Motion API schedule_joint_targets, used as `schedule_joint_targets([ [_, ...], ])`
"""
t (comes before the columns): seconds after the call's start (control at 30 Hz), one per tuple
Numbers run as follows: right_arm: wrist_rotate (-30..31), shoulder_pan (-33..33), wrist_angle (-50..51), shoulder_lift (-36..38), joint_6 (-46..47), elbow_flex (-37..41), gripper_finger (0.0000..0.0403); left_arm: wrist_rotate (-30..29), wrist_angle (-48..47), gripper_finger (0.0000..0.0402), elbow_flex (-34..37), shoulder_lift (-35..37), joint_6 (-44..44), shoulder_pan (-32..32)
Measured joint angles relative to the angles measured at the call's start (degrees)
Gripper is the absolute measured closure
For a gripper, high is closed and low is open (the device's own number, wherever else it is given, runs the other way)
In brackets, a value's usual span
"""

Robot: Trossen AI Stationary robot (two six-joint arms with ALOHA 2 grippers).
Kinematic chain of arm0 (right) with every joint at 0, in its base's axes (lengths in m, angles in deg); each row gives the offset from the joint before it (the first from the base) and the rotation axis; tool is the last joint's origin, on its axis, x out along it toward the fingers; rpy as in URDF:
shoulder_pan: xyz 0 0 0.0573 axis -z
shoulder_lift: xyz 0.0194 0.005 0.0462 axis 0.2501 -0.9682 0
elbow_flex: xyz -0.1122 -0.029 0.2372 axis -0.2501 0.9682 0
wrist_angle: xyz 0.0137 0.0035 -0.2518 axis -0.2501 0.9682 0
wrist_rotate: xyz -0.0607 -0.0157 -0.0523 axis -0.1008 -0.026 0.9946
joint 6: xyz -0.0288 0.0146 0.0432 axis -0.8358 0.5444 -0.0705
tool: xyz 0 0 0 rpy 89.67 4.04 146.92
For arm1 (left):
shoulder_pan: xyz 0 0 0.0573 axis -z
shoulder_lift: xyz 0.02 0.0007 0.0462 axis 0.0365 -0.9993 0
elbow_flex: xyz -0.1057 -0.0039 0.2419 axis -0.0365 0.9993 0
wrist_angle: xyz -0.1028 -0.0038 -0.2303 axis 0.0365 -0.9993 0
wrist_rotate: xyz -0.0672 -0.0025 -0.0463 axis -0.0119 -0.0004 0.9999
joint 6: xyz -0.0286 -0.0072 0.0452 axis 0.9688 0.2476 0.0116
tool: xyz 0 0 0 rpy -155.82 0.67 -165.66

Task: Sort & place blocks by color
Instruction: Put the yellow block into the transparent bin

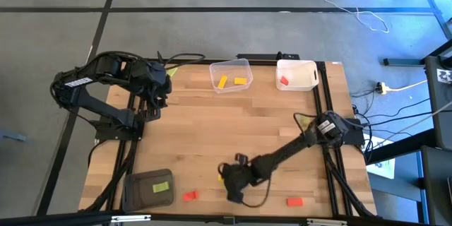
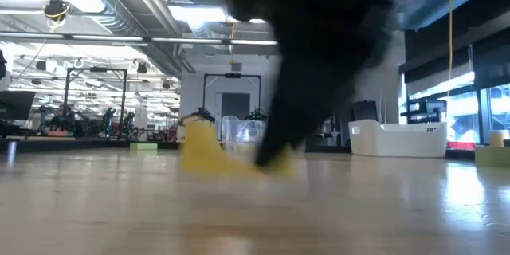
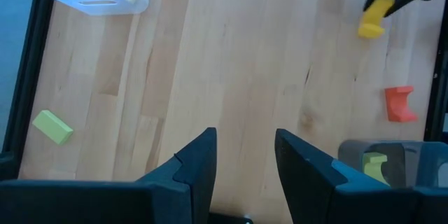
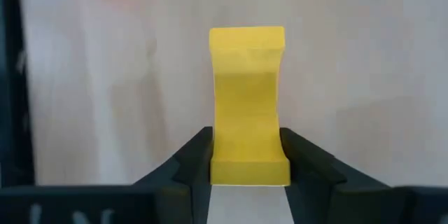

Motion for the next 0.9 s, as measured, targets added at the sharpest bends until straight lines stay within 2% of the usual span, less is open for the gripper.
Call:
schedule_joint_targets([
  [0.4,1.09,14.62,26.45,0.23,0.04,-21.3,0.0271,-0.34,-1.42,0.0266,0.0,-0.01,-2.58,0.01],
  [0.53,3.4,20.77,33.82,0.27,-1.72,-27.48,0.0271,-0.34,-1.42,0.0266,0.0,0.01,-2.6,0.01],
  [0.67,3.95,27.44,39.32,0.34,-7.39,-31.28,0.0271,-0.35,-1.42,0.0266,0.0,0.01,-2.6,0.01],
  [0.9,2.36,40.26,39.57,0.4,-23.93,-31.16,0.0271,-4.41,-1.4,0.0266,0.0,-0.01,0.08,-0.01],
])
